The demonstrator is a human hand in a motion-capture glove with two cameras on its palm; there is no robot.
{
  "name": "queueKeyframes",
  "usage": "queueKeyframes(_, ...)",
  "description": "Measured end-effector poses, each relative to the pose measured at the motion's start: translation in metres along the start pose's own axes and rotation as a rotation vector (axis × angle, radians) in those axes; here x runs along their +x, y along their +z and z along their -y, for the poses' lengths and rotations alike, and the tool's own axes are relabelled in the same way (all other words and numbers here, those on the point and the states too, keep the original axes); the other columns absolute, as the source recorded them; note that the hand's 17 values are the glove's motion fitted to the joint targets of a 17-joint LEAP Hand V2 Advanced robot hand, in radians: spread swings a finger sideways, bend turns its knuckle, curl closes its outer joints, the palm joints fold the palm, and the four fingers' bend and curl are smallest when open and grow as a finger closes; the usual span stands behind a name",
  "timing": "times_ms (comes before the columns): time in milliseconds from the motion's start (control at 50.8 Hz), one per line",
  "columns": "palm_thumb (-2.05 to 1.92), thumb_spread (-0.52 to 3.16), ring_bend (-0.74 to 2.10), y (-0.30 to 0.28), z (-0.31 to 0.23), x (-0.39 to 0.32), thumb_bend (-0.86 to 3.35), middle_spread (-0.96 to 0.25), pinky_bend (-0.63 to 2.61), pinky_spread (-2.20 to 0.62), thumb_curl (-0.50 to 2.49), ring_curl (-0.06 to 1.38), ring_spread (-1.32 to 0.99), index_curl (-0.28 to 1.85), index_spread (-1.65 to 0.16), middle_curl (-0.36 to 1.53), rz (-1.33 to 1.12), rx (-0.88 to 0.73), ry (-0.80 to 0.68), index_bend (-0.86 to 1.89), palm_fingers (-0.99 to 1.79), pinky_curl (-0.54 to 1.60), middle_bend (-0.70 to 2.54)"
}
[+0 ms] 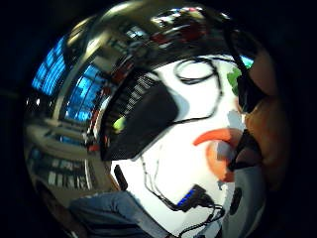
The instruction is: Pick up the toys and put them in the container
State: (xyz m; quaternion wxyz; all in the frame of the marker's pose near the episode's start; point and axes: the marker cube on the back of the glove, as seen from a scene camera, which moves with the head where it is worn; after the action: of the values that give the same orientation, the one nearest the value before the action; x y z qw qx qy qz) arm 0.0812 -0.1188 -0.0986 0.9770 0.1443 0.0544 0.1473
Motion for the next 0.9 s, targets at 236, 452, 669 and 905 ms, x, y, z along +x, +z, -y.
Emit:
queueKeyframes(236, 0.83, 0.97, 0.92, 0.001, 0.036, -0.148, 0.16, -0.23, 1.15, -0.36, 0.81, 0.66, -0.39, 0.77, -0.27, 0.69, 0.126, -0.021, -0.298, 0.34, 0.78, 0.45, 0.4)
queueKeyframes(452, 0.83, 0.89, 0.94, 0.034, 0.065, -0.217, 0.14, -0.26, 1.18, -0.35, 0.87, 0.68, -0.4, 0.86, -0.28, 0.77, 0.108, -0.071, -0.401, 0.34, 0.76, 0.46, 0.39)
queueKeyframes(669, 0.83, 0.85, 0.96, 0.043, 0.071, -0.24, 0.12, -0.28, 1.19, -0.35, 0.92, 0.7, -0.4, 0.94, -0.28, 0.85, 0.111, -0.078, -0.414, 0.33, 0.74, 0.46, 0.37)
queueKeyframes(905, 0.63, 1.08, 0.56, 0.044, 0.067, -0.238, 0.02, -0.2, 1.16, -0.17, 0.83, 0.65, -0.27, 0.95, -0.3, 0.85, 0.081, -0.183, -0.411, 0.27, -0.13, 0.48, 0.26)
